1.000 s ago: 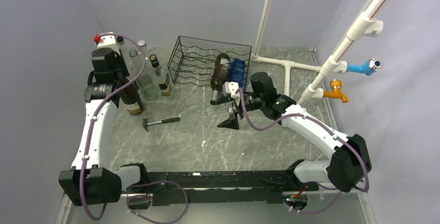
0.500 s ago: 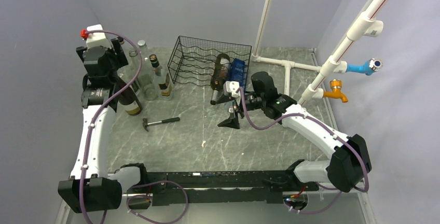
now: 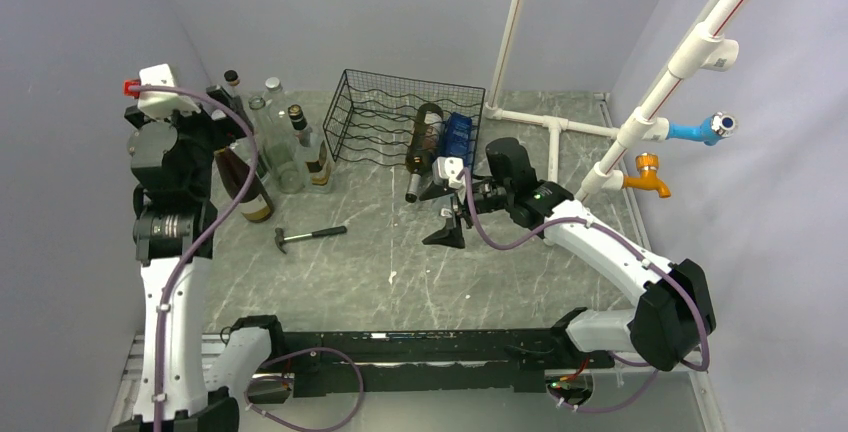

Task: Take the wine bottle off the wine rack
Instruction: Place the wine bottle at the center of the board, then pick up the wine bottle from the wine rack.

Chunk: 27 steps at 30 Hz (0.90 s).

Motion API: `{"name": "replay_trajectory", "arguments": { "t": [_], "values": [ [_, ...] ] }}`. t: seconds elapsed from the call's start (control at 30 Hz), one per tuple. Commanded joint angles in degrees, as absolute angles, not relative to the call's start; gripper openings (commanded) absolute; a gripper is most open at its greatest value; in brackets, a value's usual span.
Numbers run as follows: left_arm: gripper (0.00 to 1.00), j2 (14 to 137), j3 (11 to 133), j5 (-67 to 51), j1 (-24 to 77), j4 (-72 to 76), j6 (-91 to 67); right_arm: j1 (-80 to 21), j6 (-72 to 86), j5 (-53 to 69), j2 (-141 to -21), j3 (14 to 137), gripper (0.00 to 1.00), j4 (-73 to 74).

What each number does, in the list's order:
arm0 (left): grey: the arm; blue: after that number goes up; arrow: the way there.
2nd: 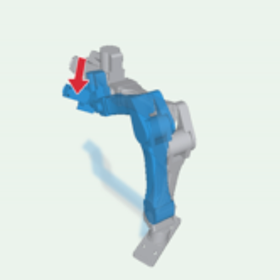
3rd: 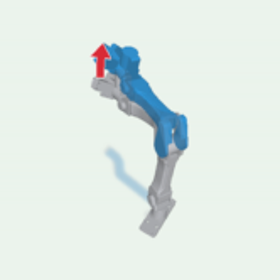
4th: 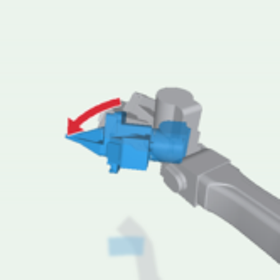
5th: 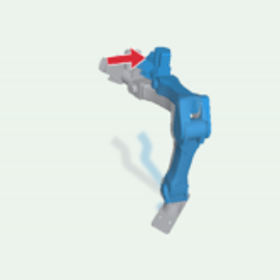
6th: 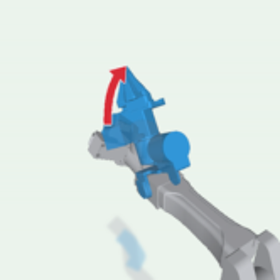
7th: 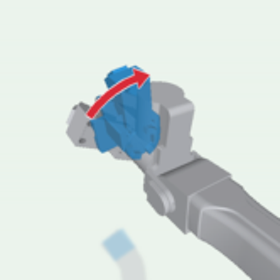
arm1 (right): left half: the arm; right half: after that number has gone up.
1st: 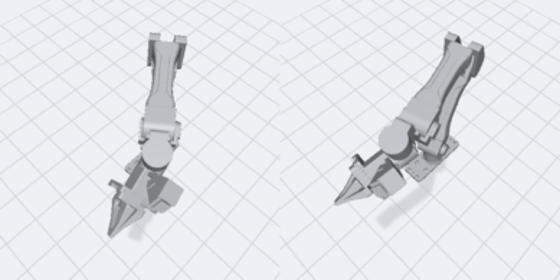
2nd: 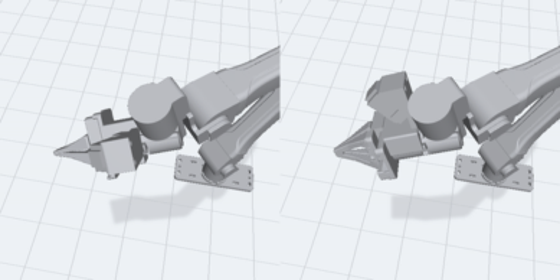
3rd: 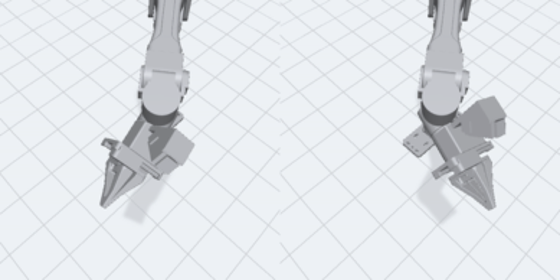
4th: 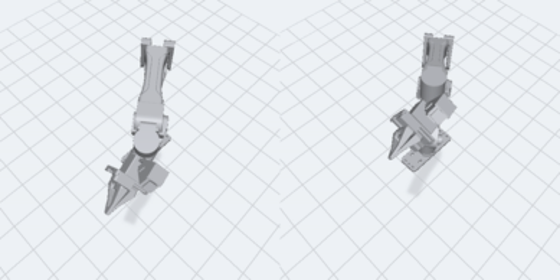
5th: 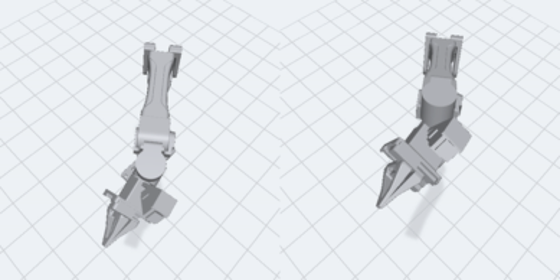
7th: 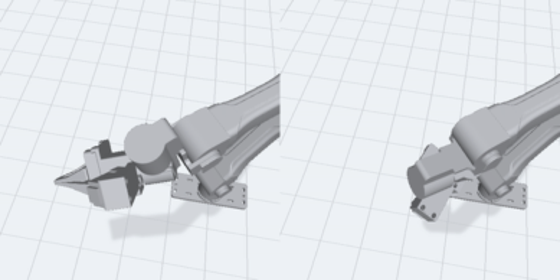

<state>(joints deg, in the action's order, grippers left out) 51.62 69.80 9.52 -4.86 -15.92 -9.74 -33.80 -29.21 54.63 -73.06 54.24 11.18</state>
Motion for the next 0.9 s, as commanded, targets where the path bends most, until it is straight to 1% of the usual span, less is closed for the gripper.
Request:
{"name": "replay_trajectory", "arguments": {
  "t": [0.0,0.17,0.3,0.47,0.63,0.73,0.87],
  "values": [
    [0.99,48.16,69.53,-3.73,-5.01,-19.17,-15.44,-33.32,-32.59,58.52,-73.73,56.42,1.00,14.47],
    [0.99,42.84,63.70,-13.25,-4.99,-19.03,-19.34,-33.22,-34.10,58.99,-74.29,57.29,1.00,16.43],
    [1.00,37.81,58.45,-20.57,-4.99,-14.57,-21.25,-32.88,-35.47,58.54,-74.40,57.82,1.00,17.99],
    [0.99,34.43,52.48,-25.75,-5.01,-8.06,-27.26,-32.26,-37.80,59.06,-75.86,58.57,1.00,20.81],
    [1.00,34.89,48.35,-29.67,-4.65,-3.92,-32.80,-32.17,-39.41,57.84,-77.00,59.23,1.00,22.37],
    [0.99,36.16,47.18,-28.80,-1.39,-3.72,-33.84,-32.00,-40.08,56.95,-77.12,59.41,1.00,22.81],
    [1.00,38.74,47.10,-18.41,11.56,-5.96,-29.18,-31.58,-40.51,56.44,-77.53,59.58,1.00,23.20]
  ]
}}
